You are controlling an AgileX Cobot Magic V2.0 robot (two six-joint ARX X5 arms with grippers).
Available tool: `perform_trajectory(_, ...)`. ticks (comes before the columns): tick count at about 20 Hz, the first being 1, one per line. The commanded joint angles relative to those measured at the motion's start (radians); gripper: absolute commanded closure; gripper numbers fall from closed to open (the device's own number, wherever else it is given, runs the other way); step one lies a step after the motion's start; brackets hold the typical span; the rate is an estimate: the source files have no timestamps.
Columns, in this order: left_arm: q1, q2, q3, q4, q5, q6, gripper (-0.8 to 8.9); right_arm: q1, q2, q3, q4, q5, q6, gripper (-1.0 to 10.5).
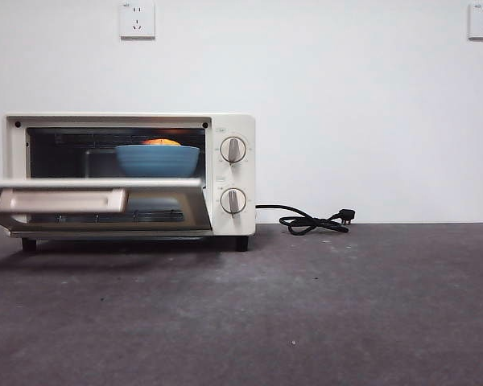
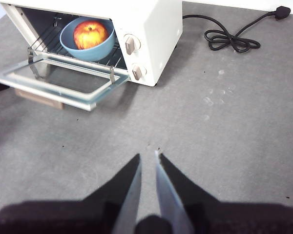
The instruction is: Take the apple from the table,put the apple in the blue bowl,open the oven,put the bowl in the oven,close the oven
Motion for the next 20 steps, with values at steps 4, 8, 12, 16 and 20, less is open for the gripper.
perform_trajectory(4,-0.016,-0.004,0.114,0.018,0.062,-0.072,8.21,0.0,-0.002,-0.011,0.003,-0.001,0.009,8.9)
perform_trajectory(8,-0.032,-0.004,0.222,0.018,0.051,-0.098,8.21,0.0,-0.001,-0.011,0.004,0.0,0.009,8.9)
perform_trajectory(12,-0.052,-0.004,0.316,0.017,0.018,-0.119,8.21,0.0,-0.001,-0.011,0.004,0.001,0.009,8.9)
perform_trajectory(16,-0.076,-0.008,0.371,-0.024,0.016,-0.109,8.21,0.0,-0.001,-0.011,-0.02,0.024,-0.001,8.9)
perform_trajectory(20,-0.117,-0.084,0.371,-0.125,0.006,0.034,8.21,0.0,0.0,-0.01,-0.102,0.083,-0.014,8.9)
